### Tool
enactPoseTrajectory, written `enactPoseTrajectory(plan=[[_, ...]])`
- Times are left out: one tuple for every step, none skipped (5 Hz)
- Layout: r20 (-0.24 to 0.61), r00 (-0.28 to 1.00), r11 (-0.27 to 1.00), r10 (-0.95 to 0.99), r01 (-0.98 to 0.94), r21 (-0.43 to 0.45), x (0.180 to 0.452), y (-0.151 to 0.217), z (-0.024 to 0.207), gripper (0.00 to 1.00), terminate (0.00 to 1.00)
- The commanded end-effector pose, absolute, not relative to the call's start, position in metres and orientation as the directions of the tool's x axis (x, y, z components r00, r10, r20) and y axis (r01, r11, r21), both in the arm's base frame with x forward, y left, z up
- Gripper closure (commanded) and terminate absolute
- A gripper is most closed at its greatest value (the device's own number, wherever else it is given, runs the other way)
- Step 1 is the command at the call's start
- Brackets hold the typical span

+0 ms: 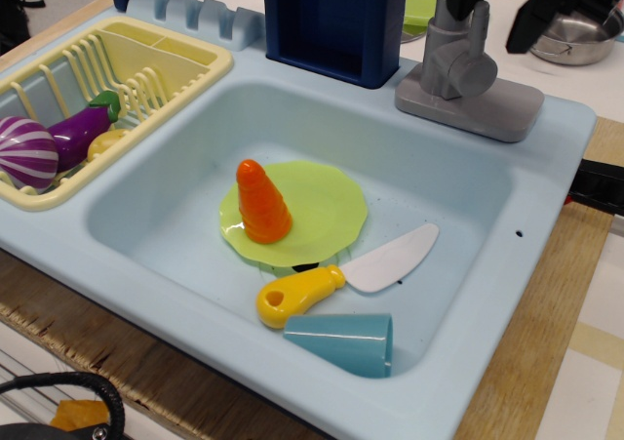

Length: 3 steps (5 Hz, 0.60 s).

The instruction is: Turn lever vertical to-front

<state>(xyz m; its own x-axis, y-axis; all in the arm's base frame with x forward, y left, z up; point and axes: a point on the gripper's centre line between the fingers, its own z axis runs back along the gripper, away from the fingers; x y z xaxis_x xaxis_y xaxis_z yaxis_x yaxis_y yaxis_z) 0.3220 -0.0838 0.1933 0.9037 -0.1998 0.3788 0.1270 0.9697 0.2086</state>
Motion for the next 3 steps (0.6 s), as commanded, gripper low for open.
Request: enactPoseTrajectory(plan=[[0.416,0.895,0.975,-0.162,0.081,0.207,0.324,-0.081,0.197,1.0,0.0],[0.403,0.907,0.979,-0.123,0.043,0.201,0.317,-0.075,0.194,1.0,0.0],[0.406,0.912,0.985,-0.06,-0.013,0.175,0.299,-0.06,0.187,1.0,0.0]])
